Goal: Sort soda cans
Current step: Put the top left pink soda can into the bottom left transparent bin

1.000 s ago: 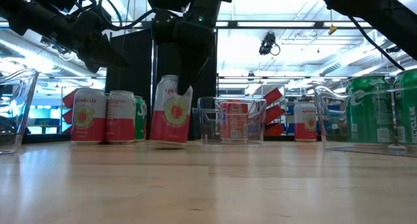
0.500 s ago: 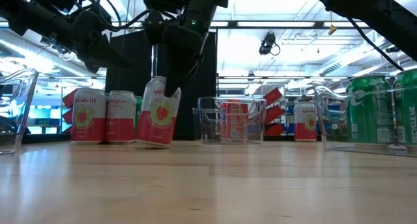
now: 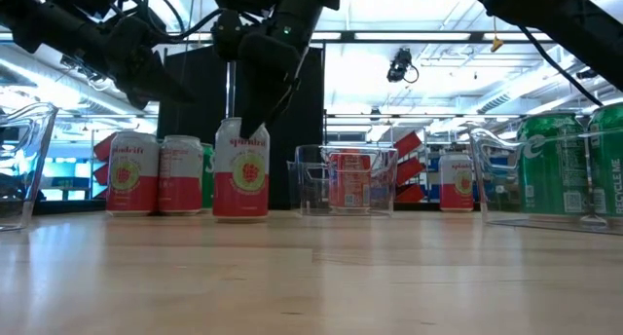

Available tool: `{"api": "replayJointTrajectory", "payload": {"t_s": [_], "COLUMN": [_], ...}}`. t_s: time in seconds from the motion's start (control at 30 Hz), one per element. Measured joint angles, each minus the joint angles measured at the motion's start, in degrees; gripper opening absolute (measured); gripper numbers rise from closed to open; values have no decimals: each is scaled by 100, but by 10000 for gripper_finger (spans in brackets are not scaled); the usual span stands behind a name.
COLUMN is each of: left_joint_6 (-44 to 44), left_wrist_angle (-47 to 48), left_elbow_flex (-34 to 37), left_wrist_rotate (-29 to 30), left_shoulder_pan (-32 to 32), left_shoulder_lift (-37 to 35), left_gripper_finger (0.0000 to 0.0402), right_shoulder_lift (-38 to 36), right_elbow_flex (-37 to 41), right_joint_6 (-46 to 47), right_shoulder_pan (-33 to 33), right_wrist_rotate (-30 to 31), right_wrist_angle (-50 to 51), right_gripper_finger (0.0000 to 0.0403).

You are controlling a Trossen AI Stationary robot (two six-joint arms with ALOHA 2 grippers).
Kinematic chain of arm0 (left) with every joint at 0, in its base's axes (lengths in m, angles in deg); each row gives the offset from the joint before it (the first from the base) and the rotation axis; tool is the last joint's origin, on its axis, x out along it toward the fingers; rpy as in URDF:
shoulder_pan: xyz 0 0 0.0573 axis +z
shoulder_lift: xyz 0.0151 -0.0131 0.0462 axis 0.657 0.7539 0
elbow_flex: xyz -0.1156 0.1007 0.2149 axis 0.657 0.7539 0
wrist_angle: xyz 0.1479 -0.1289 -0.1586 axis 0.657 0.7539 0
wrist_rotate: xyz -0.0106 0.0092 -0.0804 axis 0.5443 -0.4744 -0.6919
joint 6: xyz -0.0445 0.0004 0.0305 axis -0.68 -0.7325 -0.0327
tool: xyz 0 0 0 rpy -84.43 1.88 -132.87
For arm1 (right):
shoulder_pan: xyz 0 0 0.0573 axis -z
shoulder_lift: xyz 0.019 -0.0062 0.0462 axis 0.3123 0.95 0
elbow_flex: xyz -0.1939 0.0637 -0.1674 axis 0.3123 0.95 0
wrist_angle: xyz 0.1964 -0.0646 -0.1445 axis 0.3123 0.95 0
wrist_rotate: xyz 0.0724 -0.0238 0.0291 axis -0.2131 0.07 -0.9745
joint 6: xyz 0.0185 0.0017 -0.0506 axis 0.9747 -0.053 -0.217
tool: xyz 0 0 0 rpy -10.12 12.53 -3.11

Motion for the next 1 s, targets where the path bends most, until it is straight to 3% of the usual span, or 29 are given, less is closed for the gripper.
{"api": "replayJointTrajectory", "payload": {"t_s": [0.17, 0.33, 0.53, 0.73, 1.0], "left_joint_6": [0, 0, 2, 4, -49], "left_wrist_angle": [-77, -73, -38, 85, 122], "left_elbow_flex": [-27, -187, -333, -356, -384], "left_wrist_rotate": [-218, -362, -613, -708, -774], "left_shoulder_pan": [-2, -2, -2, -2, -2], "left_shoulder_lift": [0, -2, -2, -2, 43], "left_gripper_finger": [10, 10, 10, 10, 10], "right_shoulder_lift": [-273, -798, -1450, -2267, -4565], "right_elbow_flex": [-83, -83, 326, 2298, 5784], "right_joint_6": [-107, -133, -298, 134, 470], "right_shoulder_pan": [-36, -74, 167, 869, 1244], "right_wrist_rotate": [64, 584, 852, 859, 855], "right_wrist_angle": [380, 617, 741, 127, -2744], "right_gripper_finger": [352, 317, 233, 121, 8]}}
